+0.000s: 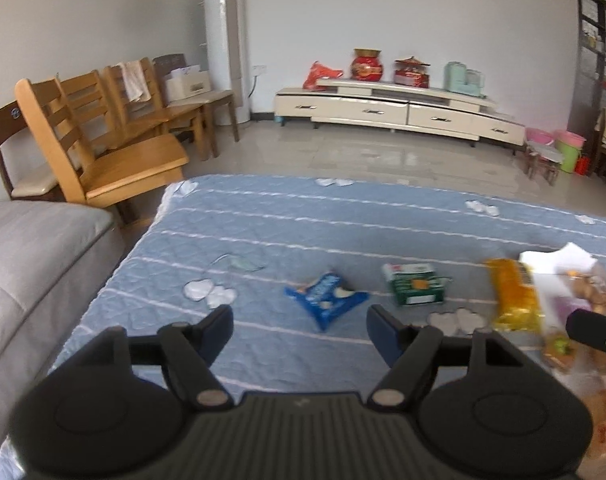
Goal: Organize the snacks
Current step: 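Withdraw both open grippers from the tray toward the remaining snacks, then grasp the blue biscuit pack with left gripper while right gripper grasps the green-label square pack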
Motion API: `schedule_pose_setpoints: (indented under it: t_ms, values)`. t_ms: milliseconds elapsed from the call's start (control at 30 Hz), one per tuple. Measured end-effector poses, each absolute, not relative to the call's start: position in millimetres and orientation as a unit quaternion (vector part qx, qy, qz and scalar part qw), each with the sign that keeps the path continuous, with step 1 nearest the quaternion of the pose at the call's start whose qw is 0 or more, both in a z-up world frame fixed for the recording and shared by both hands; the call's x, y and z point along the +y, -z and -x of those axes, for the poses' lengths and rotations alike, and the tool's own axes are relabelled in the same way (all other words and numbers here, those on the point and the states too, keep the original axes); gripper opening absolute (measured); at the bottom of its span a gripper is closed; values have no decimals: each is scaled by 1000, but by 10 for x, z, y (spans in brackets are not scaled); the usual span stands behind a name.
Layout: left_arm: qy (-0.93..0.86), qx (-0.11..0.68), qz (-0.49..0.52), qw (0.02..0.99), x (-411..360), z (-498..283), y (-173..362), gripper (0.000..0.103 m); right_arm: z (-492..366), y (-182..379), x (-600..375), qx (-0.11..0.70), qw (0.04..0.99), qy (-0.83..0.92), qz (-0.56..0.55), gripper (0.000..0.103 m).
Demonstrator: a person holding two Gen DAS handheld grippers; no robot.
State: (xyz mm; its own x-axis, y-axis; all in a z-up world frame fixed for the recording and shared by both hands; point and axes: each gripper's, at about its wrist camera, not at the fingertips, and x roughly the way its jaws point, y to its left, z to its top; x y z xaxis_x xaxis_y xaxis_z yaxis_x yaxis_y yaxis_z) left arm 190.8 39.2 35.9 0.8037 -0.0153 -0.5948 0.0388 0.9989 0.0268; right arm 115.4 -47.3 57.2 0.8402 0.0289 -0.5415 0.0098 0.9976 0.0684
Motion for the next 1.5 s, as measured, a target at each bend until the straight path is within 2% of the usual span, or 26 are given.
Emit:
schedule_pose_setpoints:
  t_ms: [133, 267, 367, 767, 800, 833, 867, 900, 1100, 1267, 1500]
  values:
    - [6, 327, -5, 945, 519, -2096, -227, 75, -1463, -447, -320, 296, 955, -8, -28, 103]
    - [6, 327, -11, 945, 501, -2314, -69, 91, -1814, -265, -212, 307, 951, -3, -24, 103]
    - [12, 331, -12, 943, 474, -2501, 48, 97, -2107, -103, -126, 319, 948, -2, -23, 103]
    - [2, 352, 36, 935, 575, -2987, 326, 99, -3089, 480, 56, 359, 933, 4, -31, 103]
    - [2, 356, 39, 934, 566, -3006, 348, 99, -3124, 523, 84, 364, 931, 5, -29, 100]
    - [2, 359, 41, 932, 548, -3024, 375, 99, -3151, 568, 98, 368, 930, 5, -27, 80]
    - [2, 361, 40, 932, 524, -3040, 400, 99, -3150, 584, 130, 358, 933, 9, -17, 70]
    - [2, 363, 38, 931, 504, -3061, 417, 99, -3142, 584, 154, 353, 936, 16, -6, 65]
    - [2, 367, 37, 929, 354, -3108, 495, 102, -2895, 515, -96, 347, 937, 32, -26, 63]
    - [8, 356, 15, 934, 205, -3052, 461, 102, -2524, 319, -544, 308, 936, 167, -11, 63]
    - [10, 361, -7, 932, 19, -3080, 531, 102, -2243, 126, -549, 271, 953, 138, -10, 63]
